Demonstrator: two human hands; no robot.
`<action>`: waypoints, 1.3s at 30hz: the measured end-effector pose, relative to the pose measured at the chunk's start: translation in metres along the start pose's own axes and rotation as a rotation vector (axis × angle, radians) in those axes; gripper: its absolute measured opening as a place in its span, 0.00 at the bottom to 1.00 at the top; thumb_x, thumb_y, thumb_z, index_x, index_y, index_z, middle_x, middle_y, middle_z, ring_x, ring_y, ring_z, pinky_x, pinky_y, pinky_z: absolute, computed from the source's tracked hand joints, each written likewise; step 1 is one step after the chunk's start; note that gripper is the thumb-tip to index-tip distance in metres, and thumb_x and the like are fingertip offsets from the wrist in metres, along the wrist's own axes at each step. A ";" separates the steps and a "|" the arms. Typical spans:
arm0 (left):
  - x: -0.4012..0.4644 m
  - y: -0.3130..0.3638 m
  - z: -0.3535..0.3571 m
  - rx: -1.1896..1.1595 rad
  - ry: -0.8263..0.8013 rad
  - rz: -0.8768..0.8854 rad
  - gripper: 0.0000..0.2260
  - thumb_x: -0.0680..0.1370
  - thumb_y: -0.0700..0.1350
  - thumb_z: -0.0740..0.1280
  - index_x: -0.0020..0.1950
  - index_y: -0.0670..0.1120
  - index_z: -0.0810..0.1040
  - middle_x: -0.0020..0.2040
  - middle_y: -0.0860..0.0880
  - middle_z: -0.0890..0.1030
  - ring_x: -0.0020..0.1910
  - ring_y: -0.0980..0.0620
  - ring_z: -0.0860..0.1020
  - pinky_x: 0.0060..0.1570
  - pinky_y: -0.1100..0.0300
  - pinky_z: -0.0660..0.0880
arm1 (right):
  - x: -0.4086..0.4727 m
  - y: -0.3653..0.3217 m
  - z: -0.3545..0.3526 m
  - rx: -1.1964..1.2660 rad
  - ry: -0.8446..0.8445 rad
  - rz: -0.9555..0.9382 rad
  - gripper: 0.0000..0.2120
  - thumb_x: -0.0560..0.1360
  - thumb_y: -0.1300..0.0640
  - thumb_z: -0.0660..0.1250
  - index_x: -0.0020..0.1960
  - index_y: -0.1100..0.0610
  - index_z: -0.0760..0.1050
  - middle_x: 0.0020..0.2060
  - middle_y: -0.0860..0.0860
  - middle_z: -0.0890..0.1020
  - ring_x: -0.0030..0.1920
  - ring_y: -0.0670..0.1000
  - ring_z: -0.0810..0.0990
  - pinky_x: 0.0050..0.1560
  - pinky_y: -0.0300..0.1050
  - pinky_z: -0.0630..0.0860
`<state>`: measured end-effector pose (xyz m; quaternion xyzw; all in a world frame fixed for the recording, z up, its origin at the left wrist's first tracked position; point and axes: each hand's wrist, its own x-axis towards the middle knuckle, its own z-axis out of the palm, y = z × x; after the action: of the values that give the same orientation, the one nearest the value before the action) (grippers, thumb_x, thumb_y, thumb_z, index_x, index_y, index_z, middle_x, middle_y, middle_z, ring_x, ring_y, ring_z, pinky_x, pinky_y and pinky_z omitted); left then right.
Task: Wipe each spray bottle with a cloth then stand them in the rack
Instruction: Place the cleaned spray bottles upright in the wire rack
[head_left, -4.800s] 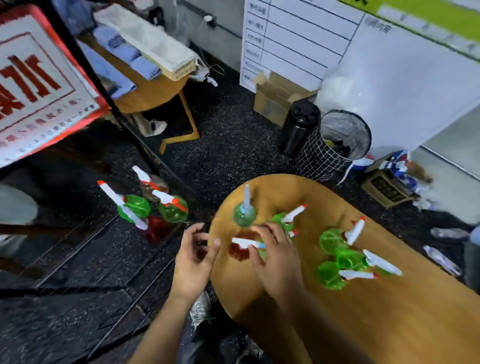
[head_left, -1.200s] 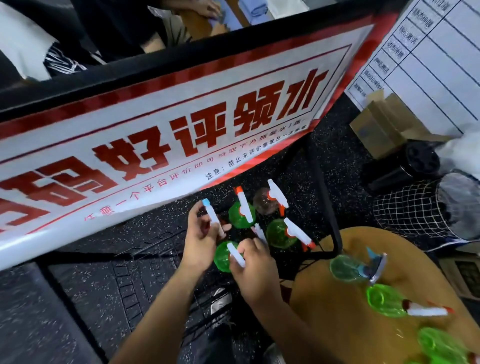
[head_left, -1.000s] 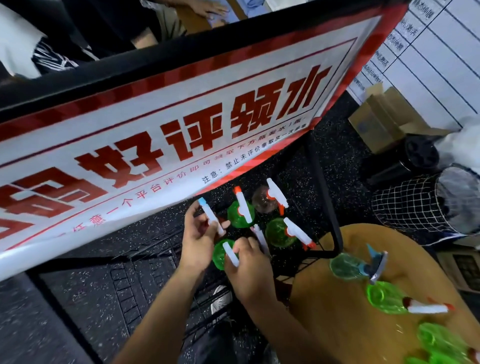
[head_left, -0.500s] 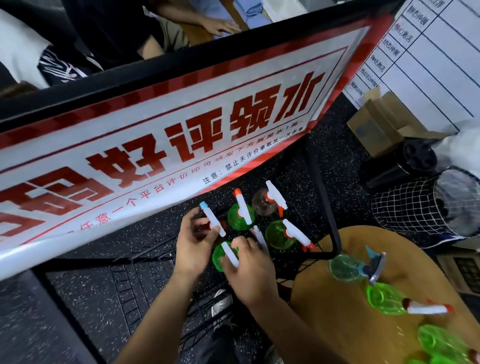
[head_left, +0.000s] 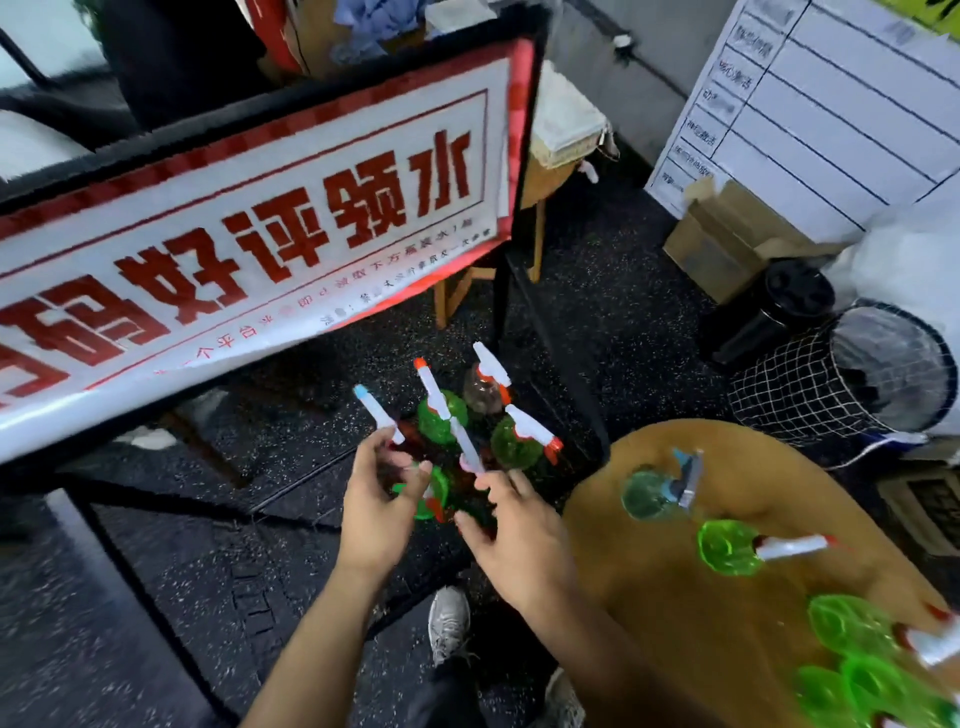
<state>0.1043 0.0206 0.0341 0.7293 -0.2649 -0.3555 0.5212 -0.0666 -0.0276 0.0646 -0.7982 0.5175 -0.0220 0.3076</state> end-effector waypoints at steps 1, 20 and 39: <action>-0.008 0.004 0.008 0.017 -0.024 0.022 0.22 0.77 0.47 0.76 0.67 0.63 0.74 0.48 0.55 0.81 0.51 0.51 0.81 0.60 0.46 0.80 | -0.009 0.010 -0.004 -0.003 0.005 0.007 0.18 0.82 0.39 0.63 0.68 0.45 0.71 0.65 0.47 0.75 0.58 0.52 0.81 0.52 0.49 0.76; -0.165 0.026 0.276 0.172 -0.590 0.198 0.24 0.78 0.35 0.76 0.68 0.55 0.74 0.50 0.48 0.80 0.43 0.59 0.80 0.49 0.69 0.77 | -0.185 0.263 -0.086 0.175 0.353 0.421 0.20 0.76 0.39 0.66 0.64 0.47 0.76 0.58 0.47 0.79 0.52 0.55 0.83 0.48 0.51 0.80; -0.136 -0.018 0.402 0.545 -0.695 0.178 0.25 0.80 0.47 0.76 0.76 0.47 0.74 0.62 0.49 0.81 0.60 0.48 0.79 0.58 0.55 0.74 | -0.253 0.407 -0.095 0.025 0.145 0.627 0.28 0.77 0.37 0.70 0.74 0.45 0.73 0.70 0.47 0.75 0.74 0.54 0.71 0.71 0.55 0.68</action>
<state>-0.2977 -0.1005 -0.0316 0.6516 -0.5698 -0.4506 0.2186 -0.5479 0.0281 0.0036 -0.5923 0.7586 0.0105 0.2715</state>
